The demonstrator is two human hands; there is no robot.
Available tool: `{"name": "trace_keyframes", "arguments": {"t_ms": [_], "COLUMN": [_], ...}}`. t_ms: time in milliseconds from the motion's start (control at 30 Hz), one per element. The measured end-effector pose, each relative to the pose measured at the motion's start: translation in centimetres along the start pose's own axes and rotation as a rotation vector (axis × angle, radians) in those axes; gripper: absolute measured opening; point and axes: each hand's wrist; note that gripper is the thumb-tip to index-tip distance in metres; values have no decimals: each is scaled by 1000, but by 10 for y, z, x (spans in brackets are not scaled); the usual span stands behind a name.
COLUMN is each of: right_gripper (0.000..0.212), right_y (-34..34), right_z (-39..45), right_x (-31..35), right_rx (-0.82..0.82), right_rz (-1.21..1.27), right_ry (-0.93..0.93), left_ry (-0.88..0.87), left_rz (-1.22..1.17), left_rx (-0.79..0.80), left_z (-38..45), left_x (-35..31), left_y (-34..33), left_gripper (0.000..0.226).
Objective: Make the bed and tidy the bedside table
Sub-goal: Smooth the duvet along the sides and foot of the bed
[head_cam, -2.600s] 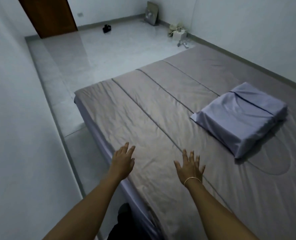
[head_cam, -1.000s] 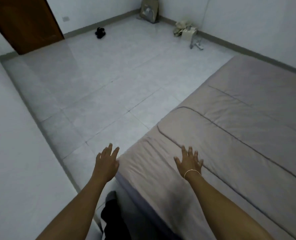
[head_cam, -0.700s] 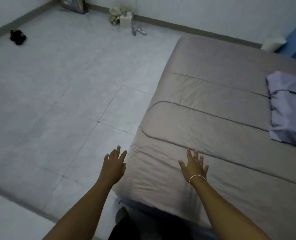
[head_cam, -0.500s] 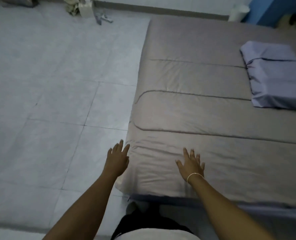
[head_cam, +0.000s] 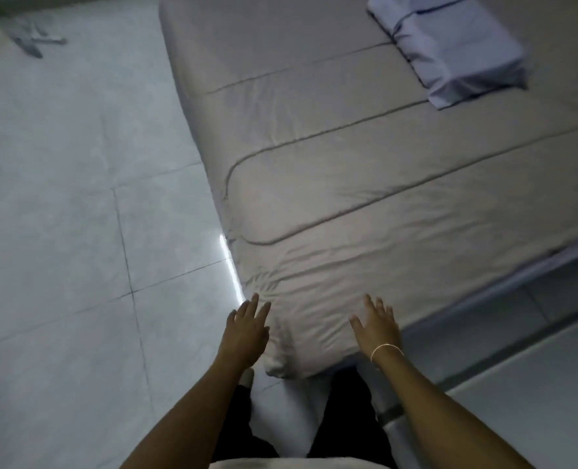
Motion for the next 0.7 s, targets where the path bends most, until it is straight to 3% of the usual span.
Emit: {"name": "trace_keyframes", "arguments": {"t_ms": [267,500,700], "right_gripper": [65,55,55], "right_y": [-124,-185,-223], "right_z": [7,51,50], "right_x": [17,-1,0], "right_rx": [-15,-251,-498], "right_rz": [121,74,135], "right_ry": [-92,-41,-75], "left_ry": [-295,-475,-592], "left_rz": [74,119,229], "left_rx": [50,-94,-222], "left_z": [38,129,151], "left_x": [35,34,28], "left_y": [-81,-131,-153], "left_gripper": [60,75,68]}}
Point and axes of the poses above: each hand's wrist, its own z-axis towards the middle knuckle, its own y-axis out of the back of the hand, x = y × z, and after that the axes turned 10 degrees about z, right-handed
